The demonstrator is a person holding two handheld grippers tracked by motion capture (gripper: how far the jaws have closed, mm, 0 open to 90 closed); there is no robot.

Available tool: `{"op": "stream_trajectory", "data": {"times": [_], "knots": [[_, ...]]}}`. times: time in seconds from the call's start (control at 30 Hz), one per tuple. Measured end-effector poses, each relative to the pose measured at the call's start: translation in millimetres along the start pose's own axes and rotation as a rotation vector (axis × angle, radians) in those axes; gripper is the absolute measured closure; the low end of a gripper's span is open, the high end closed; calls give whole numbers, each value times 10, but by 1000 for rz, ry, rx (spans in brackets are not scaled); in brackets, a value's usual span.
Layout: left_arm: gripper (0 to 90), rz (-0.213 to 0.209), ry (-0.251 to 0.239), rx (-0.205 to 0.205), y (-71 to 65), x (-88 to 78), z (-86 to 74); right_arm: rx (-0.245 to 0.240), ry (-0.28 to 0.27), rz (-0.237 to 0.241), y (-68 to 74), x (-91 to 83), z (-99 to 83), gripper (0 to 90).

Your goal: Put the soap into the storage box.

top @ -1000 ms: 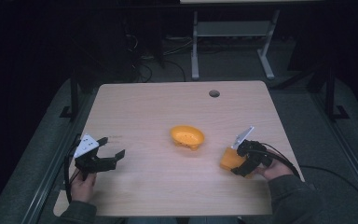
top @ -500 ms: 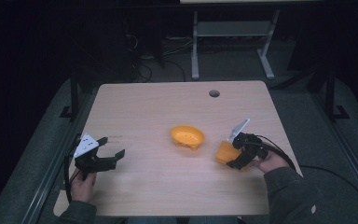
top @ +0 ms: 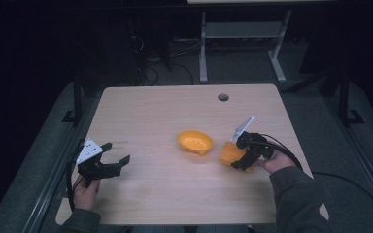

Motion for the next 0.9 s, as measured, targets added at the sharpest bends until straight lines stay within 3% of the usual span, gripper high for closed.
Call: {"op": "stream_trajectory", "data": {"times": [0.9], "knots": [[134,1,-1,-3,9,-1,3,-53,-24,3,-32,-75,395,205]]}}
Point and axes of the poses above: each handheld gripper's, and its own axes: x roughly forward along the jaws, z roughly out of its top, y roughly to its left, the point moved 10 cm from there along x, roughly forward along the jaws, and after that the axes turned 14 degrees about z, right-handed, at the moved point
